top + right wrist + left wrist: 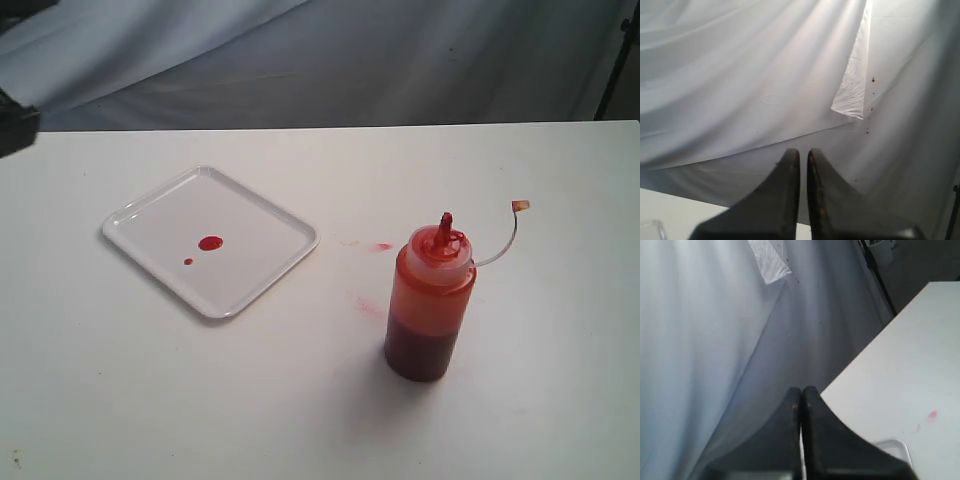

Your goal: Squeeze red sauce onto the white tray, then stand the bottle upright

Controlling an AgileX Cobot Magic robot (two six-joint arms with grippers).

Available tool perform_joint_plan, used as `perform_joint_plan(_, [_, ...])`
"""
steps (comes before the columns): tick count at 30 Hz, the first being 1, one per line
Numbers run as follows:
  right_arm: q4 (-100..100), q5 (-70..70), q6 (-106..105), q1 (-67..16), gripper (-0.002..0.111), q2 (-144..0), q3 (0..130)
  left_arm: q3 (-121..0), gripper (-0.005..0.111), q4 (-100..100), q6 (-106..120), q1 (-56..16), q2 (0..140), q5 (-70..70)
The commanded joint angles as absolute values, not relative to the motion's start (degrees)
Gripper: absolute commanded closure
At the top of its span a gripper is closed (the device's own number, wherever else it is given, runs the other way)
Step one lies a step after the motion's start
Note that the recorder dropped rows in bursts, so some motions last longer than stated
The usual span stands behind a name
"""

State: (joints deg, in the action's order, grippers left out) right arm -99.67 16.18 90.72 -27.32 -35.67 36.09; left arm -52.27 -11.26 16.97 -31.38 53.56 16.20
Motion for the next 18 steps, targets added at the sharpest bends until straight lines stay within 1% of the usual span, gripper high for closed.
perform_joint_plan(1, [-99.37,20.16,89.61,-27.30,0.108,-35.28,35.83,-52.38,0.107,-11.11,16.16,-31.23,48.38,16.94])
perform_joint_plan(9, [-90.89,29.20,89.61,-27.30,0.108,-35.28,35.83,-52.38,0.107,-11.11,16.32,-31.23,42.59,16.54])
perform_joint_plan(18, [-90.66,29.38,89.61,-27.30,0.108,-35.28,35.83,-52.38,0.107,-11.11,16.32,-31.23,40.22,16.28])
